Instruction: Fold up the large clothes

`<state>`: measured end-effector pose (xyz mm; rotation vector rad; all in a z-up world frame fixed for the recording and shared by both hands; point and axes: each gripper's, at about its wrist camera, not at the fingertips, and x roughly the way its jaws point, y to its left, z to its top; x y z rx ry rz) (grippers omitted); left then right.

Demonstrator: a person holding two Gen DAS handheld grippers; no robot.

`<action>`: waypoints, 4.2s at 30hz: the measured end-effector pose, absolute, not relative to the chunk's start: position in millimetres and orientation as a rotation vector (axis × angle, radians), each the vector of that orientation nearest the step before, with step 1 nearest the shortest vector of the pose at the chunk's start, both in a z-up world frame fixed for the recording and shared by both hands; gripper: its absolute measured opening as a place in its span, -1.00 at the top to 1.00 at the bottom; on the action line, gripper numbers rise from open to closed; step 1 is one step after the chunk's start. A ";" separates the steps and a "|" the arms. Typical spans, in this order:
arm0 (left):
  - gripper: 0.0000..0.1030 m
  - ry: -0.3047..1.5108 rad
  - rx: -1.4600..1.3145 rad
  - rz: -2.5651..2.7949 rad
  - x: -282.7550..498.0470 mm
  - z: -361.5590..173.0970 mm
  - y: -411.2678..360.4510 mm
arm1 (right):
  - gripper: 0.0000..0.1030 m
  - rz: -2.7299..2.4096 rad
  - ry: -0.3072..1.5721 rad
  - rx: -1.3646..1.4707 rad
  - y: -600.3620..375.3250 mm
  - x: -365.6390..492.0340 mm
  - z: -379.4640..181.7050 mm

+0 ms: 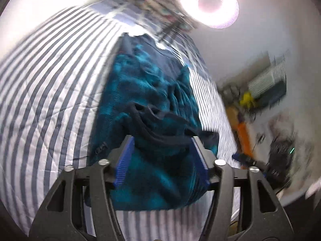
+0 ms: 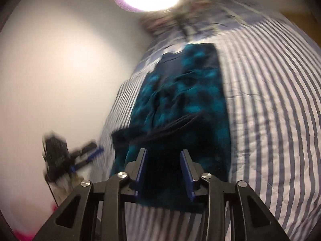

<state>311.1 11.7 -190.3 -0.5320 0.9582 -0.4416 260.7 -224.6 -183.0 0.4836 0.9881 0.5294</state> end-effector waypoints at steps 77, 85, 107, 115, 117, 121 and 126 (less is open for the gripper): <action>-0.16 0.984 -0.321 -0.335 572.7 -197.6 28.9 | 0.54 0.320 0.936 0.113 -191.8 510.3 -197.2; -0.17 1.064 -0.285 -0.308 644.3 -256.8 22.5 | 0.52 0.382 1.060 0.031 -154.6 561.8 -272.6; 0.69 1.054 -0.109 -0.297 689.7 -292.0 -21.6 | 0.71 0.365 1.042 0.270 -225.1 628.0 -290.0; 0.82 0.982 -0.102 -0.290 673.3 -264.7 -23.7 | 0.84 0.337 0.943 0.160 -212.0 609.2 -250.2; 0.82 0.958 -0.109 -0.299 667.1 -252.9 -21.6 | 0.84 0.340 0.915 0.156 -212.7 602.9 -237.7; 0.82 0.896 -0.110 -0.333 645.1 -222.0 -20.0 | 0.85 0.350 0.868 0.115 -207.8 582.9 -208.7; 0.82 0.830 -0.104 -0.368 604.4 -187.1 -15.5 | 0.85 0.386 0.814 0.129 -207.1 555.1 -175.7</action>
